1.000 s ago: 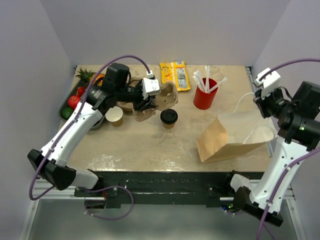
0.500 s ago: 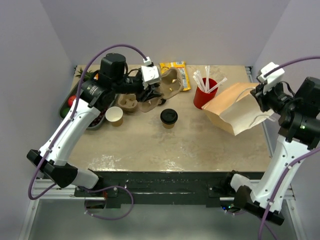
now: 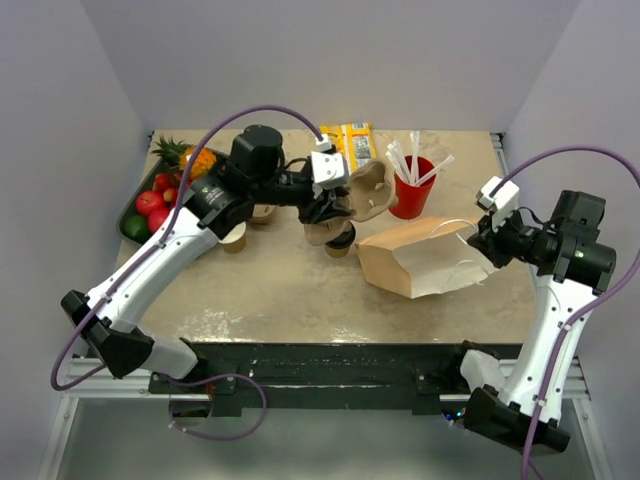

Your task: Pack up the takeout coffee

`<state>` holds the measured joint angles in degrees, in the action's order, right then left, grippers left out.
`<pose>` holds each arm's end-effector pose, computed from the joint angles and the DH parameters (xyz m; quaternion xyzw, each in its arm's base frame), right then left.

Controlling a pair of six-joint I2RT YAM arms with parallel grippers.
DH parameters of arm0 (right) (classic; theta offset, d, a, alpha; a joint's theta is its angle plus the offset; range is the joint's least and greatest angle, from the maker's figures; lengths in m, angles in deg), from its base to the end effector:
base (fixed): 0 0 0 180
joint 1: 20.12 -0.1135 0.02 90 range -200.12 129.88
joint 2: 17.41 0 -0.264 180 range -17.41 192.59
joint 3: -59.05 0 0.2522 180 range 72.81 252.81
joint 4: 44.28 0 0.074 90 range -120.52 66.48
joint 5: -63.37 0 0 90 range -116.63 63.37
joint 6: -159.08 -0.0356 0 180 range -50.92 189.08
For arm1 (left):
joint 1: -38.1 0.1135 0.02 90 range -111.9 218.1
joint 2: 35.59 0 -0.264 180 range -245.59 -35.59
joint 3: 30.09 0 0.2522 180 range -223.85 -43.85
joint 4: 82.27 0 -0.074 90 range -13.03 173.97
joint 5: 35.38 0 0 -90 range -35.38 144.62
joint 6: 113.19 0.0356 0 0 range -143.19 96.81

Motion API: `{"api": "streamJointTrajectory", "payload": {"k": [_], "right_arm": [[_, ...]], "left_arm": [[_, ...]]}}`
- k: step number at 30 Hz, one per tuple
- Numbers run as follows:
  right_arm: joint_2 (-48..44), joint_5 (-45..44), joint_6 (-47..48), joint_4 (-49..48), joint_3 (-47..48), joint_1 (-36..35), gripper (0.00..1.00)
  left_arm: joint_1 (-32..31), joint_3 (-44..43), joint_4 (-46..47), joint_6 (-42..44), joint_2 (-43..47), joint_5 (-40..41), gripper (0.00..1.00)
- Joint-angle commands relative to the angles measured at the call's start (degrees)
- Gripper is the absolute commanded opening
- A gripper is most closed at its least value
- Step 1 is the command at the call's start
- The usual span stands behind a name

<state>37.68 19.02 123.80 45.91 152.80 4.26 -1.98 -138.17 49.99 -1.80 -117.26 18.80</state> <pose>0.1265 -0.0294 0.4101 -0.3511 0.8065 0.0891 0.4674 0.2188 -0.2113 0.4495 0.5507 0.5867 -0.3377 0.4883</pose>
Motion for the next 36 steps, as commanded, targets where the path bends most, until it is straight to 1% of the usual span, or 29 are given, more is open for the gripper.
{"api": "streamJointTrajectory", "payload": {"k": [1, 2, 4, 5, 6, 9, 13, 15, 17, 20, 21, 26, 29, 33, 36], "right_arm": [[0.01, 2.60, 0.04, 3.91, 0.43, -1.35, 0.00], [0.19, 2.78, -0.31, 3.91, 0.61, -1.27, 0.00], [0.98, 4.01, -1.10, 3.91, 1.48, -1.27, 0.00], [1.33, 4.62, -2.41, 3.74, 1.92, -1.27, 0.00], [1.68, 5.15, -3.47, 3.21, 2.45, -1.35, 0.00], [3.27, 6.64, -7.86, 1.89, 5.44, -1.35, 0.00], [3.97, 6.56, -13.66, -1.27, 9.39, -1.35, 0.00], [3.53, 5.86, -17.01, -3.55, 9.57, -1.35, 0.00], [3.45, 4.63, -19.72, -4.70, 9.40, -1.35, 0.00], [3.97, 3.92, -23.85, -6.99, 9.49, -1.44, 0.00], [4.41, 4.18, -24.65, -7.42, 9.66, -1.44, 0.00], [4.94, 5.06, -31.23, -10.67, 9.14, -1.35, 0.00], [4.85, 4.80, -32.83, -12.70, 8.87, -1.53, 0.00], [5.46, 3.31, -31.43, -12.88, 10.01, -1.79, 0.00], [5.47, -0.02, -32.48, -15.94, 11.77, -1.79, 0.00]], "left_arm": [[-4.56, 2.12, 11.73, -6.26, 2.83, 0.83, 0.08], [-6.92, 2.30, 13.13, -6.62, 3.27, 1.35, 0.07], [-9.57, 3.88, 17.79, -7.23, 3.79, 3.63, 0.06], [-12.02, 4.58, 19.37, -7.41, 4.23, 4.34, 0.06], [-13.18, 6.15, 22.61, -7.59, 4.41, 5.22, 0.06], [-17.05, 8.18, 27.19, -7.77, 4.41, 8.30, 0.06], [-20.39, 8.02, 30.02, -7.50, 2.66, 9.36, 0.03], [-22.23, 7.58, 31.42, -6.36, 1.52, 9.53, 0.00], [-23.90, 7.93, 32.39, -4.61, 0.73, 10.14, 0.00], [-25.22, 8.63, 33.01, -3.55, 0.11, 10.50, 0.00], [-25.58, 8.89, 35.36, -3.28, 0.11, 10.50, 0.00], [-27.86, 10.82, 37.75, -0.82, 0.19, 10.94, 0.00], [-28.91, 11.27, 39.95, -1.08, -0.50, 10.41, 0.00], [-29.80, 10.83, 42.15, -1.96, -1.48, 9.97, 0.00], [-29.89, 10.39, 40.67, -1.79, -1.04, 11.37, 0.00]]}}
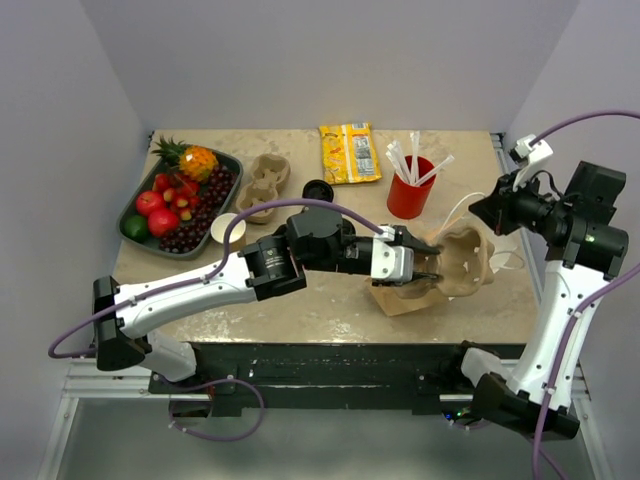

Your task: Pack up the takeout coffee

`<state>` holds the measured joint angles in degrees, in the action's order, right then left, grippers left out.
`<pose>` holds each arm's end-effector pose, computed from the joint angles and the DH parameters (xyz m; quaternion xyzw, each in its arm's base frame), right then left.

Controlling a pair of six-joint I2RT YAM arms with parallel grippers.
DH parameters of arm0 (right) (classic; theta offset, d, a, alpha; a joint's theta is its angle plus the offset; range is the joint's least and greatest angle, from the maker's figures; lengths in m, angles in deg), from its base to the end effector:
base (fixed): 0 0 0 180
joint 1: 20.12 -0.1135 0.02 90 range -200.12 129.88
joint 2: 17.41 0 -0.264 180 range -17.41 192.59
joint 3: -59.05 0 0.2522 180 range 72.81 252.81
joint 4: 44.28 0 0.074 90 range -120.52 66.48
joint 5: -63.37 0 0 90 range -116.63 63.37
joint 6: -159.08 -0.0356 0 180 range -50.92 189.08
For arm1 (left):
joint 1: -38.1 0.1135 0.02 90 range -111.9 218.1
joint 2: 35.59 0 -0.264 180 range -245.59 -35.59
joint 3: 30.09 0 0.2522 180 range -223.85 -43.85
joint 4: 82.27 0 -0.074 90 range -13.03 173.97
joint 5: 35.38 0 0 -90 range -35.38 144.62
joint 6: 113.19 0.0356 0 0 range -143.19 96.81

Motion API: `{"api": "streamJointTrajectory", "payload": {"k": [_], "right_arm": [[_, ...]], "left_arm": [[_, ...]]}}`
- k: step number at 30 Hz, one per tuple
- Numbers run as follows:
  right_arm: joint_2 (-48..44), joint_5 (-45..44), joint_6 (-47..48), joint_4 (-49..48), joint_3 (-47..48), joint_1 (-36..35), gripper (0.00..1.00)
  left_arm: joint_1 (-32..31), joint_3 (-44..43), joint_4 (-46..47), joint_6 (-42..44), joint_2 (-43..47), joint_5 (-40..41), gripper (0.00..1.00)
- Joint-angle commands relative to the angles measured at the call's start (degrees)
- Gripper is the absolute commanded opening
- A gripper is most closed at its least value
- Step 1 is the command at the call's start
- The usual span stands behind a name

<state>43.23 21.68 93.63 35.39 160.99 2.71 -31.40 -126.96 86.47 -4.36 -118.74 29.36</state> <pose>0.1547 -0.0363 0.4494 -0.1905 0.8186 0.1777 0.5119 0.1047 -0.3234 0.4400 0.5836 0.3742 -0.4382 0.5722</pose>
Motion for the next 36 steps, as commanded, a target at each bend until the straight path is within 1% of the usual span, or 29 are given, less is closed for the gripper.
{"api": "streamJointTrajectory", "payload": {"k": [1, 2, 3, 6, 9, 13, 15, 16, 19, 20, 23, 26, 28, 29, 30, 31, 33, 34, 36], "right_arm": [[-0.26, -3.66, -2.67, -6.48, 4.10, -0.24, 0.00], [-0.52, -6.10, -3.89, -7.89, 3.93, -0.24, 0.00], [-1.22, -7.08, -4.51, -10.95, 3.75, -0.24, 0.00], [-1.84, -10.25, -5.48, -15.44, 2.79, -0.24, 0.00], [-0.27, -12.53, -6.54, -18.96, 2.96, -0.15, 0.00], [1.49, -16.31, -9.60, -24.33, 2.96, -0.24, 0.00], [1.50, -18.51, -11.01, -28.96, 1.91, -0.59, 0.00], [1.24, -20.96, -12.24, -30.47, 0.34, -0.85, 0.00], [0.53, -26.14, -12.78, -34.44, -3.26, -3.31, 0.00], [-0.25, -27.12, -12.78, -34.71, -4.41, -5.15, 0.00], [-1.92, -28.10, -11.90, -32.96, -9.16, -8.84, 0.00], [-3.50, -27.75, -9.54, -28.48, -13.82, -11.74, 0.00], [-4.47, -26.79, -7.43, -24.97, -16.19, -12.45, 0.00], [-4.83, -24.78, -6.37, -23.47, -16.63, -12.98, 0.00], [-5.35, -23.02, -5.06, -19.98, -17.07, -12.99, 0.00], [-5.45, -21.26, -1.22, -17.68, -17.34, -13.07, 0.00], [-5.45, -17.14, 2.32, -11.20, -17.34, -13.25, 0.00], [-5.36, -16.16, 5.99, -8.98, -16.91, -13.25, 0.00], [-5.10, -13.79, 8.83, -4.23, -16.38, -13.16, 0.00]], "left_arm": [[-0.38, -0.65, 3.57, 1.73, 0.88, 2.21, 0.00], [-0.29, -0.30, 3.04, 2.43, 2.11, 2.92, 0.00], [-0.38, 0.57, 2.16, 3.14, 2.73, 3.80, 0.00], [0.06, 2.77, 0.93, 5.07, 5.63, 6.79, 0.00], [1.29, 4.53, -1.26, 5.52, 8.18, 8.47, 0.00], [4.88, 6.82, -4.87, 5.25, 11.17, 10.83, 0.00], [6.64, 7.08, -6.53, 5.08, 12.31, 11.11, 0.00], [8.31, 7.00, -6.98, 5.16, 12.49, 11.19, 0.00], [10.77, 6.56, -8.30, 5.34, 12.93, 12.68, 0.00], [11.04, 6.47, -8.56, 5.43, 12.93, 13.04, 0.00], [11.75, 6.21, -8.74, 5.43, 13.11, 13.83, 0.00], [11.75, 6.64, -8.57, 4.90, 13.02, 13.13, 0.00], [11.75, 6.82, -8.65, 4.29, 12.93, 11.82, 0.00], [11.84, 6.91, -9.00, 4.20, 12.84, 11.46, 0.00], [11.75, 7.00, -9.09, 3.94, 12.67, 11.02, 0.00], [11.84, 7.00, -9.27, 3.59, 12.41, 10.41, 0.00], [11.75, 7.00, -9.62, 3.15, 12.05, 9.96, 0.00], [11.75, 7.08, -9.62, 2.45, 11.96, 9.44, 0.00], [11.75, 7.35, -9.71, 2.00, 11.96, 8.82, 0.00]]}}
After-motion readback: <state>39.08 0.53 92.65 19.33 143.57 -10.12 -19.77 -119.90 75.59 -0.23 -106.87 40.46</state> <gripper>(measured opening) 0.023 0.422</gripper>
